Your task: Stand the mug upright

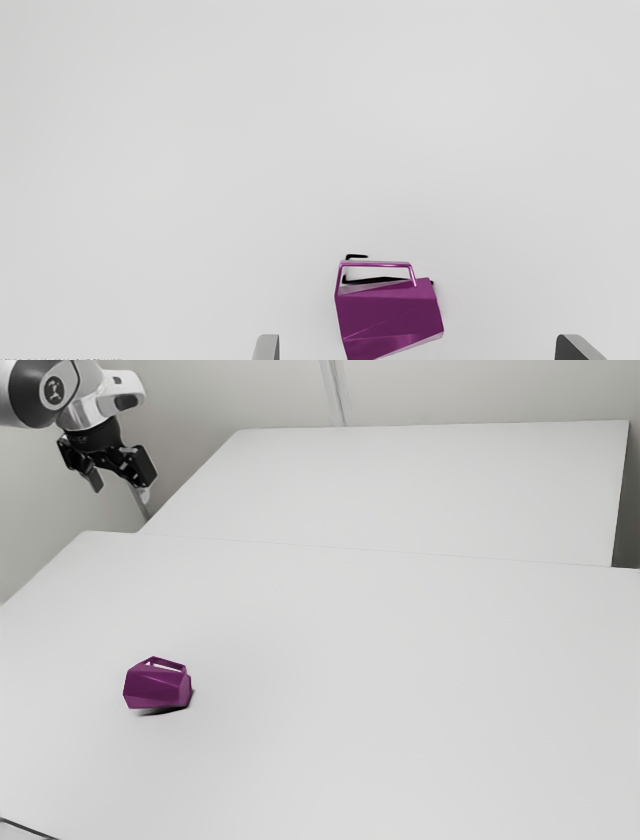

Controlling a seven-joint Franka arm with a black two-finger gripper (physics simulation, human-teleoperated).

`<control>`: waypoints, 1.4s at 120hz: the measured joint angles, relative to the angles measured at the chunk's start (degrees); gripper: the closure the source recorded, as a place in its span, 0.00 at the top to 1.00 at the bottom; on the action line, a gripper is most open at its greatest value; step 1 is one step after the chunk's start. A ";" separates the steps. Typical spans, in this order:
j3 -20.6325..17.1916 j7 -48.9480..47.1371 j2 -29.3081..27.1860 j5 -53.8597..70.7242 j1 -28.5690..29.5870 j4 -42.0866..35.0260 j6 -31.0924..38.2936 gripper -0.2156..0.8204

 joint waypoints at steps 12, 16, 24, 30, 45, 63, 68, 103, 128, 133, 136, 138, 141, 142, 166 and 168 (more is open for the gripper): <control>-0.02 -0.25 -0.17 -0.06 0.36 -0.34 0.09 0.79; -0.02 -0.33 -0.19 -0.08 0.46 -0.45 0.11 0.79; 0.02 -0.53 -0.27 -0.09 1.21 -0.59 0.21 0.79; 0.05 -0.67 -0.23 -0.15 2.58 -1.21 0.35 0.79; 0.39 -0.87 -0.27 -3.41 6.85 -3.48 0.40 0.79; 0.50 -0.89 0.09 -16.11 17.57 -9.72 -0.46 0.79; 0.50 -0.62 0.51 -18.67 19.79 -10.89 -0.87 0.79; 0.51 5.13 11.83 -31.00 29.68 -12.11 -5.32 0.79; 0.51 11.24 18.55 -36.65 33.05 -12.38 -6.70 0.79; 0.55 12.32 19.13 -37.79 33.30 -13.25 -7.09 0.79; 0.56 12.92 19.45 -38.49 33.64 -13.91 -7.30 0.79; 0.57 13.31 19.71 -38.97 33.85 -14.27 -7.44 0.79; 0.58 13.88 20.18 -39.66 34.10 -14.65 -7.63 0.79; 0.58 14.07 20.36 -39.89 34.16 -14.74 -7.69 0.79; 0.49 17.81 23.94 -46.24 34.42 -15.52 -8.69 0.79; 0.44 18.06 24.15 -46.83 34.40 -15.55 -8.76 0.79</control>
